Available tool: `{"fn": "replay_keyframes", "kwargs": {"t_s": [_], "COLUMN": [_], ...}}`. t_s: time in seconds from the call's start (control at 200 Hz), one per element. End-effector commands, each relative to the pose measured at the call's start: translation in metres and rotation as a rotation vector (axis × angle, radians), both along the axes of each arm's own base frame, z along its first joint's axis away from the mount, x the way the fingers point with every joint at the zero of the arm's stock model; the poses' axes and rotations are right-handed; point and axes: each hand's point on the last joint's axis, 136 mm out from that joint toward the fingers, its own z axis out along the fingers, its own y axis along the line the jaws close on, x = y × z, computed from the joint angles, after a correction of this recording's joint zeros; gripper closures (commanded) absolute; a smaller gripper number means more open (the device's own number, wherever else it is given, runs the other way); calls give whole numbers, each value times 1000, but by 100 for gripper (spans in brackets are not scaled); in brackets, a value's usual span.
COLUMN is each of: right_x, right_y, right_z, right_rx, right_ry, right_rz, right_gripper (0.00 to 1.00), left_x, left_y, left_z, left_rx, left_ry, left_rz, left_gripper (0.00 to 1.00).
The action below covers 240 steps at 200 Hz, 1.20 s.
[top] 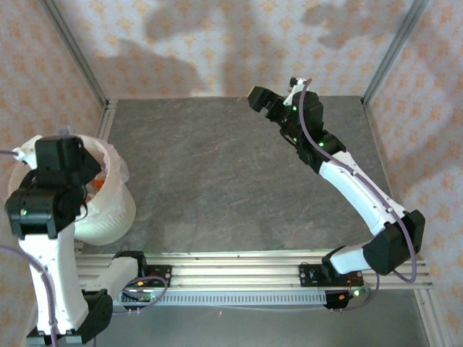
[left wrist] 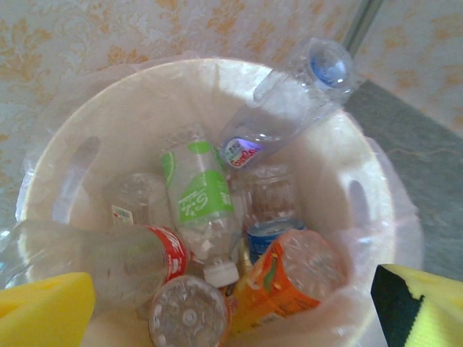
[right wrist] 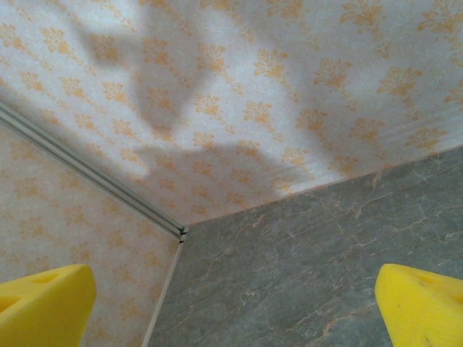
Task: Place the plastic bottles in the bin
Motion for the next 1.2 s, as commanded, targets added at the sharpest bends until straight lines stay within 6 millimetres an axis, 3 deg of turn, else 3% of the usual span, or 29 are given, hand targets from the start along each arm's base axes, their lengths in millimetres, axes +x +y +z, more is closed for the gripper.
{"fn": "replay_keyframes", "kwargs": {"t_s": [0.0, 0.05, 0.13, 0.175, 0.295, 0.34, 0.575, 0.871, 1.006, 1.196], "right_x": [2, 3, 5, 6, 7, 6, 0, 3, 1, 1], "right_y": [3, 4, 7, 9, 11, 11, -2, 0, -2, -7], "right_z": [18, 17, 17, 15, 13, 13, 7, 3, 3, -1], "right_rx": [26, 26, 26, 25, 31, 24, -69, -72, -88, -96], "right_ry": [-22, -18, -13, -10, 3, 5, -3, 13, 16, 25], "right_rz": [13, 18, 28, 32, 42, 43, 5, 7, 3, -20], "right_gripper": [1, 1, 1, 1, 1, 1, 1, 1, 1, 1], "left_x": [-34, -50, -84, -91, -49, -42, -60, -41, -10, 43], "left_y": [-14, -7, 22, 31, 23, 25, 40, 42, 42, 36], "left_z": [10, 11, 12, 11, -10, -16, -6, -43, -60, -54], "left_rx": [-64, -42, 99, 159, 94, 86, 170, 106, -16, -71], "left_ry": [-72, -75, -2, 41, 76, 98, 14, 112, 101, 38], "left_rz": [-33, 28, 224, 282, 194, 211, 338, 340, 292, 146], "left_gripper": [0, 0, 0, 0, 0, 0, 0, 0, 0, 0]}}
